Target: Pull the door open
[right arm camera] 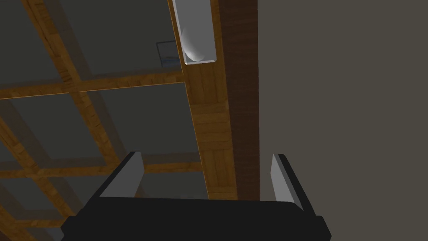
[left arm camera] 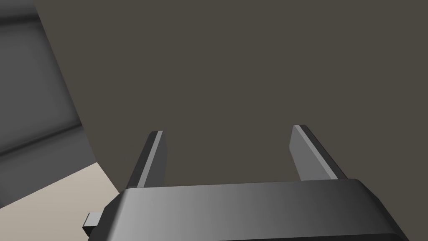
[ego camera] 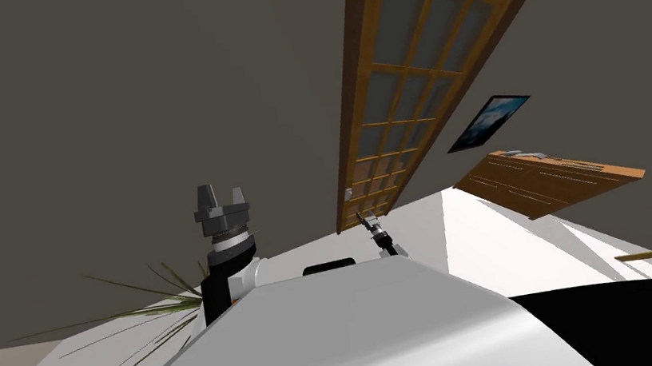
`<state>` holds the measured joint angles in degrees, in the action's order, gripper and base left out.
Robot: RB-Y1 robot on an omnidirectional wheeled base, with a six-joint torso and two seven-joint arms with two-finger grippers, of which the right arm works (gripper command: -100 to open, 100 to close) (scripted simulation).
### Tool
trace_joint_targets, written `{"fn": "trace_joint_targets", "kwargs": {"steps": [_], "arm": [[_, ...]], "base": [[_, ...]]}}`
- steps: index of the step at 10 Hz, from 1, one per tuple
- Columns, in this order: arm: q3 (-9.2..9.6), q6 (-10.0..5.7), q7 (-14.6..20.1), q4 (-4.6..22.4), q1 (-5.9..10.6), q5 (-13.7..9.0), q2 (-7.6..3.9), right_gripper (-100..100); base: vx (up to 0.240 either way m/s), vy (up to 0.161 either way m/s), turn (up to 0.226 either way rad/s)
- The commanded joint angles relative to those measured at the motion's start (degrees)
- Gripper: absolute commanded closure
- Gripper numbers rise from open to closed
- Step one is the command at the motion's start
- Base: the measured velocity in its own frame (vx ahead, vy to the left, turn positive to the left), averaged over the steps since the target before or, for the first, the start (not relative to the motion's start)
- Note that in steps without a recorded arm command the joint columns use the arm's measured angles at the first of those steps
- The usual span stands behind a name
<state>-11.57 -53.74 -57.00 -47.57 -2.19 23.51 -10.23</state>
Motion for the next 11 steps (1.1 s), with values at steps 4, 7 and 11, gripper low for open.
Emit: {"fn": "trace_joint_targets", "kwargs": {"steps": [4, 7, 11], "arm": [[-1.15, -1.95, -3.86, 6.39, 1.77, 1.98, -0.53, -100], [-1.71, -2.83, -5.82, 9.57, 2.71, 3.0, -0.74, -100], [-3.14, -4.26, -5.48, 11.33, 2.58, 1.78, -1.91, -100]], "base": [[0.124, -0.034, 0.022], [0.127, -0.033, 0.015], [0.134, 0.021, 0.09]]}}
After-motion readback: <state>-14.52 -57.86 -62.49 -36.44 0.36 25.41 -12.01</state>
